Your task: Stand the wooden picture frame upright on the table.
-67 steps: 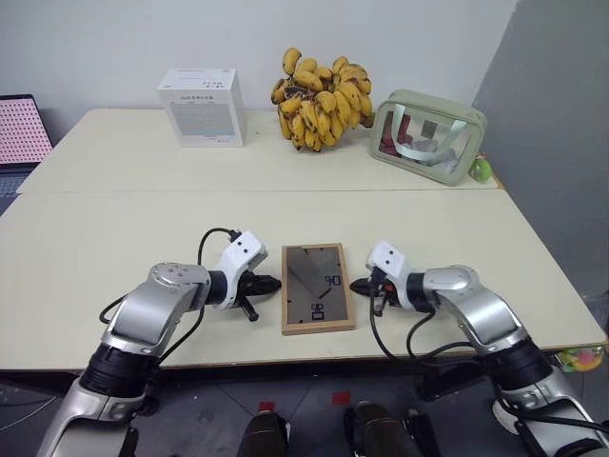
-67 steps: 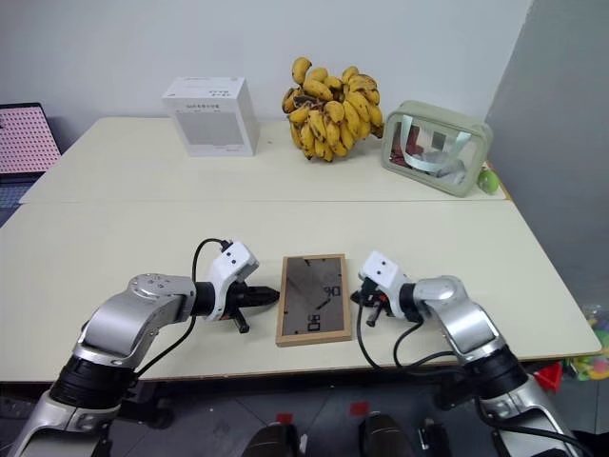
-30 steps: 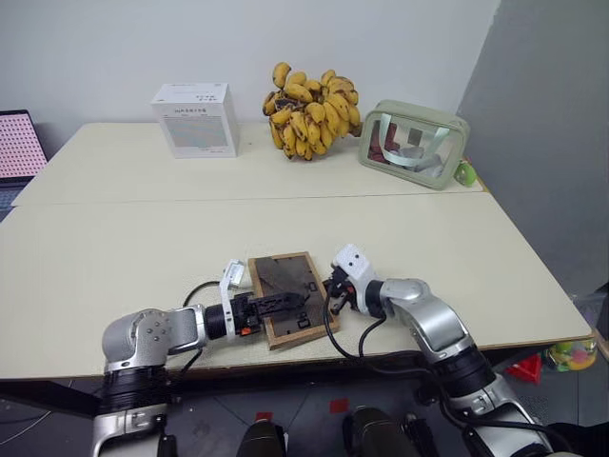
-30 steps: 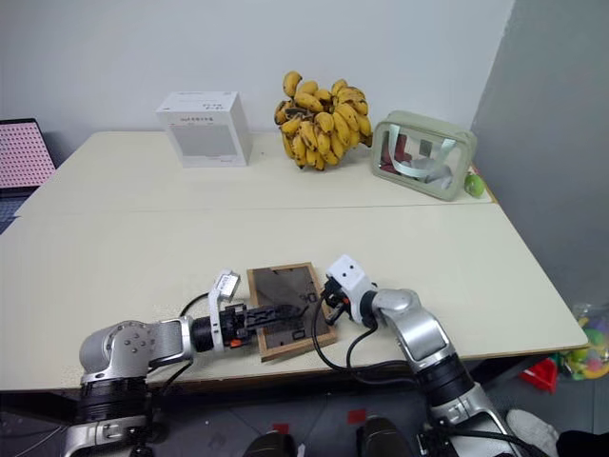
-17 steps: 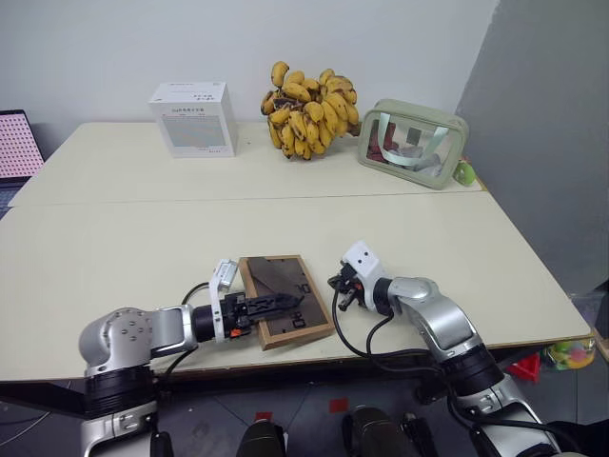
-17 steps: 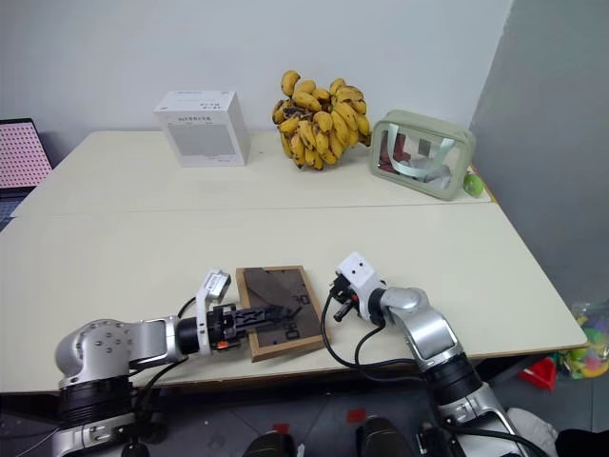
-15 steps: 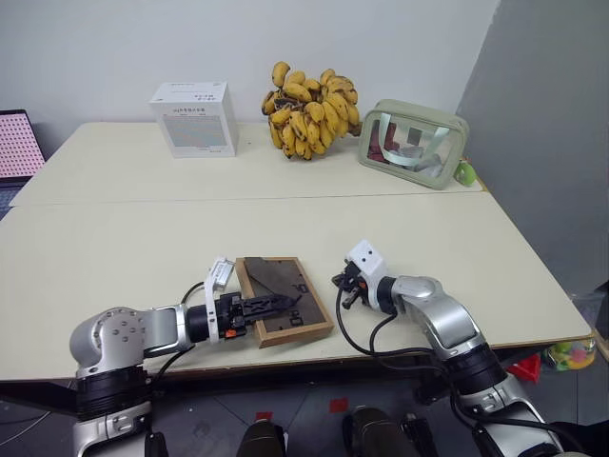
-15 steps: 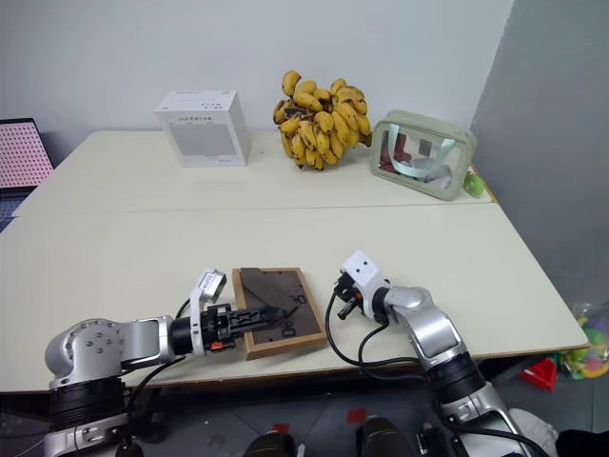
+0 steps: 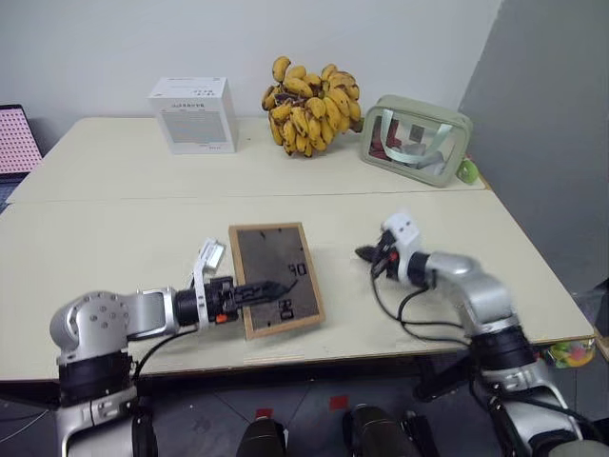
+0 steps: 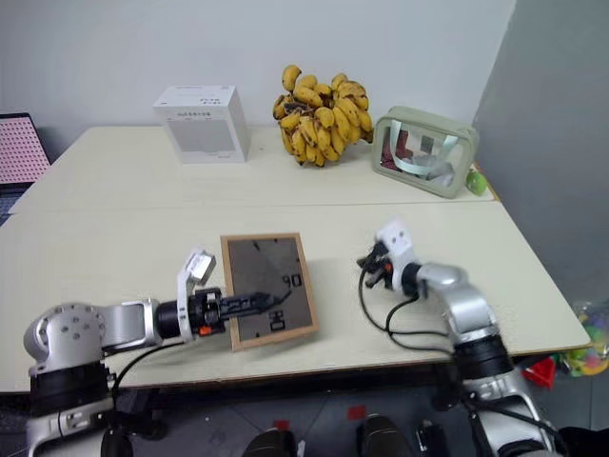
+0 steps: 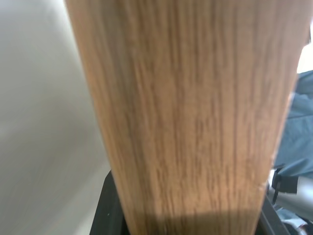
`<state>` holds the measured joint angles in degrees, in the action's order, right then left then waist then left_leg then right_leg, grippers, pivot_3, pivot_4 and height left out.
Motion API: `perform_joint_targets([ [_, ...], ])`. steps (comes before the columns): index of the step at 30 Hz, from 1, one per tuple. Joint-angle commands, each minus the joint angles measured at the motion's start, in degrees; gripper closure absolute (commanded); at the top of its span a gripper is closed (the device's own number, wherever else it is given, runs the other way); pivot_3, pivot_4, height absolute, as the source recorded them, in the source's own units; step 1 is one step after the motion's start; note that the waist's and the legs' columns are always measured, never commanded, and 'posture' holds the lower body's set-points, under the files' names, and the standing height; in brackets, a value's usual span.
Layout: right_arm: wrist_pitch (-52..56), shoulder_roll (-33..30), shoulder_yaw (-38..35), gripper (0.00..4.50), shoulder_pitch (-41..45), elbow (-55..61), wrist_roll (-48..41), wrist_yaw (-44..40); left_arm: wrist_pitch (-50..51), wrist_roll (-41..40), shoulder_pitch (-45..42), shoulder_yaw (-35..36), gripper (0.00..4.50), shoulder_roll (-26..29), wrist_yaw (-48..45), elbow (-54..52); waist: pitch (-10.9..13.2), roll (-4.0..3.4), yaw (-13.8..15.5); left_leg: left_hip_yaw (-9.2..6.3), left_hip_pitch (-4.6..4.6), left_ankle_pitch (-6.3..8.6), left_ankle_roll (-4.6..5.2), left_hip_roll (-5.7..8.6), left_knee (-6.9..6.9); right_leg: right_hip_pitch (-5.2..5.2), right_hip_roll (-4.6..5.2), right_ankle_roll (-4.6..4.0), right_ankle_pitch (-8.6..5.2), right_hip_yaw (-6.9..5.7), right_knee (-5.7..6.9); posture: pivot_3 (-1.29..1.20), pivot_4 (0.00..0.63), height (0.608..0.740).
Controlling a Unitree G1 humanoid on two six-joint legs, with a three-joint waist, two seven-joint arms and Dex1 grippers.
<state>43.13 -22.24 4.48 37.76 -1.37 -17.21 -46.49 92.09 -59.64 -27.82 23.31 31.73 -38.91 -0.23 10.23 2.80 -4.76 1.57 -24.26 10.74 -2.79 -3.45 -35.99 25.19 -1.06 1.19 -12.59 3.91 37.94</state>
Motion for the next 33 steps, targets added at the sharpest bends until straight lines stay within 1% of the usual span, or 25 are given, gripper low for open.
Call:
perform_joint_targets([
  [1,6.51,-1.96,-1.70,3.75,6.05,5.44,-8.51,-6.91,-2.89,-0.65,-3.71,-2.61,3.51,2.99,-4.46,0.35,-0.01,0.00,-0.25,0.00,0.01,0.00,0.00,-0.02,0.01,0.01,-0.03,0.00,0.00,0.00,0.01,0.00,0.150,0.740],
  [3,5.88,-1.74,-0.89,3.32,7.27,3.91,-7.86,-5.96,-4.56,0.07,-4.53,-3.93,3.51,3.45,-5.19,0.59,-0.05,0.06,-0.25,0.00,0.12,0.02,0.00,-0.10,0.29,0.00,-0.14,-0.07,-0.05,-0.01,-0.05,0.00,0.150,0.740],
  [6,2.45,-0.65,0.11,2.60,7.55,-0.99,-4.95,-3.36,-6.18,-0.01,-5.07,-4.99,3.51,2.48,-4.89,-0.04,-0.04,0.05,-0.02,-0.08,0.11,0.05,-0.01,-0.13,0.57,0.09,-0.20,0.01,-0.12,-0.10,-0.01,0.00,0.150,0.740],
  [7,2.60,-0.07,-0.45,2.41,7.10,-2.17,-5.36,-2.82,-6.40,-0.09,-4.98,-5.24,3.51,2.34,-4.84,-0.29,-0.04,0.05,0.03,-0.08,0.03,0.05,-0.01,-0.12,0.63,0.16,-0.20,0.00,-0.12,-0.09,-0.02,0.00,0.150,0.740],
  [8,3.74,0.57,-1.43,2.41,6.89,-3.36,-6.46,-2.44,-6.42,-0.51,-4.59,-5.61,3.51,2.11,-5.02,-1.16,-0.04,0.05,0.10,-0.07,-0.02,0.04,-0.01,-0.12,0.64,0.20,-0.20,0.00,-0.12,-0.09,-0.02,0.00,0.150,0.740],
  [10,7.75,1.94,-4.47,2.39,6.45,-6.41,-9.81,-1.75,-6.45,-1.50,-3.96,-5.43,2.83,1.43,-4.95,-2.30,-0.04,0.05,0.16,-0.08,-0.21,0.04,-0.01,-0.12,0.64,0.33,-0.19,0.02,-0.12,-0.09,-0.04,0.00,0.150,0.740],
  [11,9.56,2.44,-5.71,2.39,6.25,-7.55,-11.34,-1.71,-6.14,-2.31,-3.76,-5.05,2.77,1.19,-5.14,-2.67,-0.04,0.05,0.17,-0.06,-0.23,0.05,-0.01,-0.10,0.64,0.33,-0.17,0.04,-0.13,-0.08,-0.05,0.00,0.150,0.740],
  [13,14.23,3.60,-8.34,2.39,6.22,-9.40,-15.41,-2.35,-5.72,-3.28,-3.55,-4.74,2.26,1.16,-5.33,-3.32,-0.04,0.05,0.19,-0.06,-0.27,0.05,-0.01,-0.08,0.62,0.34,-0.13,0.08,-0.13,-0.09,-0.06,0.00,0.150,0.740],
  [15,19.49,4.32,-10.37,2.39,6.43,-9.95,-20.61,-4.91,-5.56,-3.65,-3.88,-4.71,1.94,1.09,-4.82,-3.37,-0.03,0.04,0.17,-0.06,-0.27,0.05,-0.01,-0.08,0.61,0.33,-0.12,0.09,-0.13,-0.09,-0.05,0.00,0.150,0.740],
  [16,21.38,4.87,-11.32,2.39,6.71,-10.45,-22.57,-5.38,-5.55,-3.64,-4.17,-4.83,1.61,1.13,-4.73,-3.21,-0.03,0.04,0.16,-0.07,-0.27,0.04,-0.01,-0.08,0.60,0.33,-0.12,0.09,-0.12,-0.10,-0.03,0.00,0.150,0.740],
  [18,24.49,6.07,-13.29,2.39,7.56,-11.99,-25.48,-5.08,-5.60,-3.61,-4.82,-5.04,1.27,1.16,-4.61,-2.78,-0.03,0.04,0.09,-0.09,-0.22,0.04,-0.01,-0.10,0.58,0.32,-0.16,0.10,-0.12,-0.12,0.02,0.00,0.150,0.740],
  [20,24.94,6.65,-13.11,2.39,8.01,-13.43,-25.52,-4.34,-5.80,-3.11,-5.42,-5.17,0.81,0.93,-3.85,-2.31,-0.03,0.04,0.07,-0.13,-0.21,0.04,0.00,-0.12,0.54,0.32,-0.19,0.10,-0.12,-0.14,0.06,0.00,0.150,0.740],
  [21,24.18,6.77,-12.30,2.39,8.00,-13.89,-24.72,-4.05,-6.10,-2.66,-5.58,-5.37,0.66,0.80,-3.47,-2.17,-0.03,0.04,0.06,-0.15,-0.21,0.04,0.00,-0.12,0.51,0.32,-0.20,0.10,-0.12,-0.16,0.08,0.00,0.150,0.740],
  [22,23.53,6.80,-11.67,2.39,7.93,-14.03,-24.18,-3.94,-6.45,-2.21,-5.59,-5.62,0.39,0.74,-3.18,-2.22,-0.03,0.03,0.05,-0.16,-0.21,0.04,0.00,-0.12,0.48,0.30,-0.20,0.10,-0.12,-0.17,0.08,0.00,0.150,0.740],
  [23,22.98,6.78,-11.12,2.39,7.86,-13.92,-23.78,-3.94,-7.01,-1.94,-5.49,-5.68,0.24,0.52,-2.95,-2.30,-0.03,0.03,0.03,-0.16,-0.21,0.04,0.00,-0.11,0.44,0.28,-0.20,0.10,-0.12,-0.16,0.07,0.00,0.150,0.740],
  [25,21.67,6.58,-10.12,2.39,7.61,-13.53,-22.90,-3.69,-7.77,-1.94,-5.24,-4.65,0.58,-0.42,-1.77,-2.02,-0.02,0.02,0.02,-0.14,-0.22,0.04,-0.01,-0.11,0.37,0.26,-0.20,0.12,-0.11,-0.14,0.05,0.00,0.150,0.740],
  [26,21.31,6.54,-10.01,2.39,7.67,-13.69,-22.74,-3.53,-8.15,-2.28,-5.16,-4.12,0.56,-0.72,-1.71,-1.86,-0.02,0.02,0.03,-0.13,-0.24,0.04,-0.01,-0.10,0.36,0.26,-0.19,0.13,-0.11,-0.13,0.04,0.00,0.150,0.740],
  [28,20.47,6.30,-9.78,2.39,7.67,-13.87,-22.28,-3.41,-8.98,-2.12,-5.08,-3.27,0.97,-1.21,-0.76,-1.31,-0.02,0.02,0.04,-0.14,-0.28,0.05,-0.01,-0.11,0.32,0.26,-0.19,0.16,-0.09,-0.14,0.03,0.00,0.150,0.740],
  [30,19.98,6.08,-9.90,2.39,7.80,-14.44,-22.00,-3.29,-9.56,-2.20,-5.01,-3.21,1.25,-1.11,-0.94,-1.23,-0.02,0.02,0.05,-0.15,-0.29,0.05,-0.01,-0.11,0.30,0.26,-0.19,0.16,-0.09,-0.15,0.03,0.00,0.150,0.740],
  [31,19.69,5.96,-10.02,2.39,7.93,-14.96,-21.82,-3.09,-9.73,-2.33,-4.93,-3.30,1.56,-1.04,-1.11,-1.36,-0.02,0.02,0.05,-0.15,-0.29,0.05,-0.01,-0.11,0.29,0.26,-0.19,0.16,-0.09,-0.16,0.03,0.00,0.150,0.740],
  [33,19.06,5.69,-10.15,2.39,8.14,-15.69,-21.54,-2.96,-9.88,-2.67,-4.63,-3.46,1.90,-1.04,-1.13,-1.77,-0.02,0.02,0.05,-0.15,-0.29,0.04,-0.01,-0.11,0.28,0.26,-0.19,0.17,-0.09,-0.16,0.04,0.00,0.150,0.740],
])
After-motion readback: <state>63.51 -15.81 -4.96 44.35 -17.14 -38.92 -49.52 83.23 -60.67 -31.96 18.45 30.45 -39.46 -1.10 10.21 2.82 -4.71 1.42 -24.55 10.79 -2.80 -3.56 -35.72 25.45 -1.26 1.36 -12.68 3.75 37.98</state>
